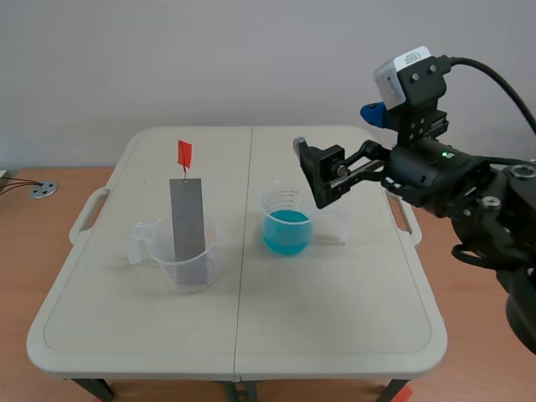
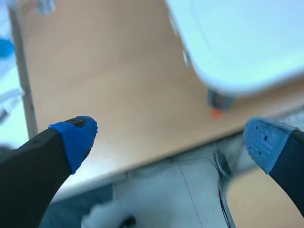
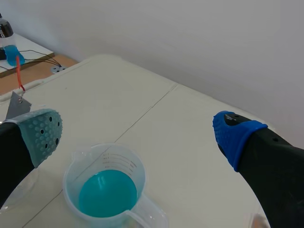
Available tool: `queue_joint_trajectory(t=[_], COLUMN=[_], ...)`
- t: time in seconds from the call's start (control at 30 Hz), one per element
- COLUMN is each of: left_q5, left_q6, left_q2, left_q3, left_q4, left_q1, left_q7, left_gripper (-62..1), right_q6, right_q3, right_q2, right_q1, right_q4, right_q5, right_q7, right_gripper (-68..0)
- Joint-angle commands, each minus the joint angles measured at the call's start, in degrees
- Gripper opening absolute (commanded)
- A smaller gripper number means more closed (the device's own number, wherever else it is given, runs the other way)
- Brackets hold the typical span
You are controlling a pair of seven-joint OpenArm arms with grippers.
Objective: Hold the metal plate by the orange handle, dip it into the blue solution, take it out and point at it, then put the plate back in the beaker on the left.
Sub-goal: 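Return to the home posture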
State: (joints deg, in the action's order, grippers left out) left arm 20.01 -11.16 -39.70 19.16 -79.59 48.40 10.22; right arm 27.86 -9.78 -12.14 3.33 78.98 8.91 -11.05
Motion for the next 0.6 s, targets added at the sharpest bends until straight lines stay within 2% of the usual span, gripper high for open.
queue_joint_trajectory(t=[0.0, 0.3, 0.57], left_q5=[0.37, 0.39, 0.37], left_q6=[-0.17, -2.34, -2.29], left_q2=[-0.22, -0.37, -0.37], left_q3=[0.04, -1.2, -8.94], left_q4=[-2.4, -6.49, -6.54], left_q1=[-1.11, -10.91, -20.31], left_q7=[0.94, 0.92, 2.47], left_gripper=[1.4, 1.4, 1.4], right_q6=[0.02, 0.02, 0.02], right_q3=[0.68, 3.56, 6.88], right_q2=[-1.2, -3.89, -3.91], right_q1=[-1.95, -14.29, -21.03], right_q4=[2.86, 14.75, 23.74], right_q5=[1.05, 2.05, 1.84], right_q7=[-0.17, 2.19, 6.29], right_gripper=[-1.0, -1.0, -1.0])
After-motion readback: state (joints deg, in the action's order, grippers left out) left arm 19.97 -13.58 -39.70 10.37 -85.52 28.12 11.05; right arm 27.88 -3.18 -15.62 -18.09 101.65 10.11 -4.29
